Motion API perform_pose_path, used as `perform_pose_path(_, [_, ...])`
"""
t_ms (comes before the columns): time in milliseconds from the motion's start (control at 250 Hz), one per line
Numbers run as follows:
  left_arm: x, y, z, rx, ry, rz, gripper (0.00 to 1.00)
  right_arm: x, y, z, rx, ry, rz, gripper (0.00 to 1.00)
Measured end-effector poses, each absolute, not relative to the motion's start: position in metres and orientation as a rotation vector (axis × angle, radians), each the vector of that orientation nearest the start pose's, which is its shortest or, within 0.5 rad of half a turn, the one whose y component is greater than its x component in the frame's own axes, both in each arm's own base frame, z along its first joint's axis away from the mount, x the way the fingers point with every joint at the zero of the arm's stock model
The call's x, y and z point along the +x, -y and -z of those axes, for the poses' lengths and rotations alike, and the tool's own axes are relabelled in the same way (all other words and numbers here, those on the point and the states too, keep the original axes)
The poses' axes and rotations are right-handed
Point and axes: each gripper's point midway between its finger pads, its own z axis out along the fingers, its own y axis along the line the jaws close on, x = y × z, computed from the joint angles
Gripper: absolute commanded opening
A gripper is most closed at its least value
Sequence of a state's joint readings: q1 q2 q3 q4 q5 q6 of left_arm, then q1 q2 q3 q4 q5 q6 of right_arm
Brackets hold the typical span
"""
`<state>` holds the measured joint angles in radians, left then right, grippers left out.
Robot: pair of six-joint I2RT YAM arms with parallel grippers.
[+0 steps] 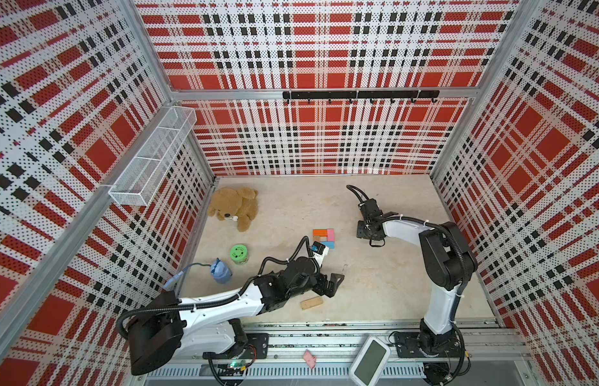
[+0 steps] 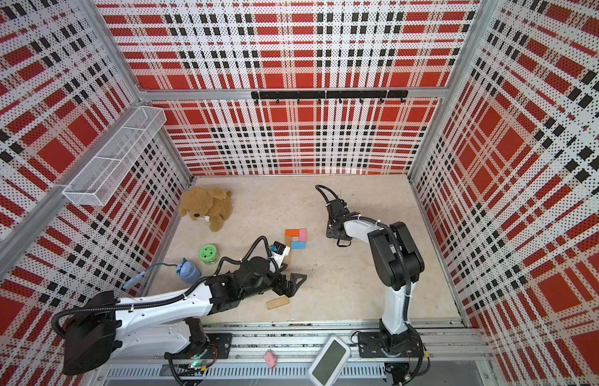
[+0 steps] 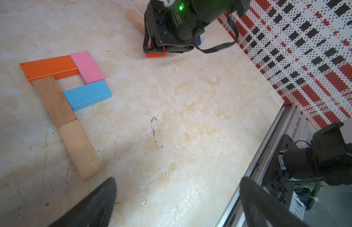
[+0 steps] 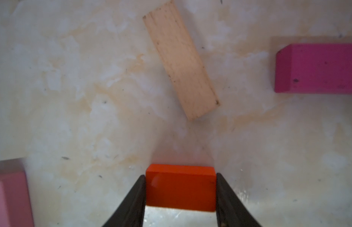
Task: Assemble the letter p with building blocks
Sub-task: Place the building block at the center of the board.
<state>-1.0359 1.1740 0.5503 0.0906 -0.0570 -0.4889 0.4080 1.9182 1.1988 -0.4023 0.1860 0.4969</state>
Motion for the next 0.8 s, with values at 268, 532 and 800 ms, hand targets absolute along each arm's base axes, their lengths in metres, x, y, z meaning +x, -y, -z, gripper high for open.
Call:
perform_pose_path(268, [0.194,0.308,-0.138,0.566,-2.148,0.830,0.99,0.418,-0.160,-0.026,0.137,-2.643,-0.060,0.52])
perform_pose_path(532, [0.194,0.308,-0.137,0.567,-2.149,0.828,0.99,0.417,-0.163,-0.023,0.124,-2.649,-0.059,0.61])
perform_pose_path(800, [0.194,0.308,-0.136,0.568,-2.151,0.826,1.00,0.419,-0.164,-0.024,0.114,-2.646,-0.055,0.69])
